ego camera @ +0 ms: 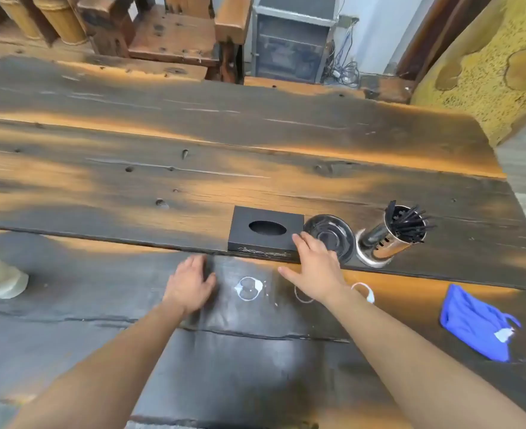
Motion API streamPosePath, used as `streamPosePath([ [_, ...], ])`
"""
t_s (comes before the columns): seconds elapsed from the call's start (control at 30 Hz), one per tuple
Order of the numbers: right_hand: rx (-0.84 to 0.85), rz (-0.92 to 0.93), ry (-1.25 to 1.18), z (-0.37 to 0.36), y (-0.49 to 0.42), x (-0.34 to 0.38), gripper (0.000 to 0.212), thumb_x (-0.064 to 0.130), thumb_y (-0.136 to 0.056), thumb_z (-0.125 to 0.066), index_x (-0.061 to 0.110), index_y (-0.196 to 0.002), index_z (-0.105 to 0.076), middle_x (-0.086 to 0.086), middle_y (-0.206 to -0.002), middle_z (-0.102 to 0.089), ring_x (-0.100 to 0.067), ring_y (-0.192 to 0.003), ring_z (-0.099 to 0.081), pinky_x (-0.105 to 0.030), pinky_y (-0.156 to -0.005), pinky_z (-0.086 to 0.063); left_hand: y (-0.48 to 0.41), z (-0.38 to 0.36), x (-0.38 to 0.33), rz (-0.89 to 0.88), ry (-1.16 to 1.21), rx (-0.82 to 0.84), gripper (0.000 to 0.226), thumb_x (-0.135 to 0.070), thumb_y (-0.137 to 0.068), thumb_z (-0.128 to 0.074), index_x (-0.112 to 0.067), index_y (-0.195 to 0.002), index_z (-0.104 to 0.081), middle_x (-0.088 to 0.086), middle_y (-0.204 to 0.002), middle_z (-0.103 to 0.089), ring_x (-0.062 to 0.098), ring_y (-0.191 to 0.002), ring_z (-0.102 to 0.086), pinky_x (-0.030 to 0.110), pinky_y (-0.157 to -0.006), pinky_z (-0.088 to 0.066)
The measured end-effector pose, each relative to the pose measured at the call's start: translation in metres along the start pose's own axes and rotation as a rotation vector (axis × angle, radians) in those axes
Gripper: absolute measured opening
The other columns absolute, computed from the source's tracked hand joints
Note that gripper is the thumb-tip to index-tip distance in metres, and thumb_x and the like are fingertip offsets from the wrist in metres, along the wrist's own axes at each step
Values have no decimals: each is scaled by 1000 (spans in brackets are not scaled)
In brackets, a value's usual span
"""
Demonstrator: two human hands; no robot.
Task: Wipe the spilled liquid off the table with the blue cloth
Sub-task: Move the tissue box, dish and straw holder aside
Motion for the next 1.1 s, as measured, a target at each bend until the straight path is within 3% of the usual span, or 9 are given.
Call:
streamPosePath([
  [0.17,41,75,88,-1,-83,23,111,82,-77,-59,30,-165,-14,0,-175,-7,-22,-161,-5,-50,-124,-18,-93,21,0,-62,-72,-38,69,-49,-98,-48,-23,-159,-27,-2,-167,-25,21,-154,-23,50,-119,-28],
  [0.33,92,143,165,-27,-123,27,130,98,-62,-48,32,-166,-6,1,-175,-2,-20,-162,2,-50,-126,-10,-162,18,-2,-128,-132,-33,73,-60,-97,-33,-33,-162,-14,-8,-171,-6,18,-159,1,52,-126,-9],
  [0.53,35,203,201,-44,-130,26,133,96,-60,-53,24,-165,-14,-1,-164,-31,-22,-154,-24,-48,-125,-16,-193,7,-1,-98,-219,-80,76,-76,-94,-13,-42,-161,-2,-12,-171,8,20,-158,13,57,-124,5],
  [0.63,22,228,179,-44,-132,26,130,94,-62,-54,21,-163,-20,-1,-156,-39,-23,-146,-33,-44,-121,-16,-193,2,1,-105,-264,-125,76,-76,-95,-3,-41,-162,0,-11,-171,9,20,-158,13,57,-124,6],
  [0.8,-9,255,141,-31,-147,29,126,92,-63,-57,21,-162,-24,1,-155,-39,-21,-143,-34,-39,-118,-12,-196,0,2,-130,-264,-188,74,-75,-97,-7,-40,-162,-4,-9,-171,1,21,-159,5,59,-124,-1],
  [1.1,-109,239,115,25,-249,33,124,89,-64,-59,21,-162,-24,-1,-153,-41,-23,-142,-35,-45,-118,-20,-195,0,1,-137,-292,-202,74,-72,-99,-12,-36,-163,-8,-7,-172,-2,23,-159,5,60,-124,-4],
])
Point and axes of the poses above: each hand's wrist, its own y-axis away from the middle knuckle, its own z-axis out of the back of the hand, x = y × z, the point moved 9 cm from there along -y, towards the middle knuckle
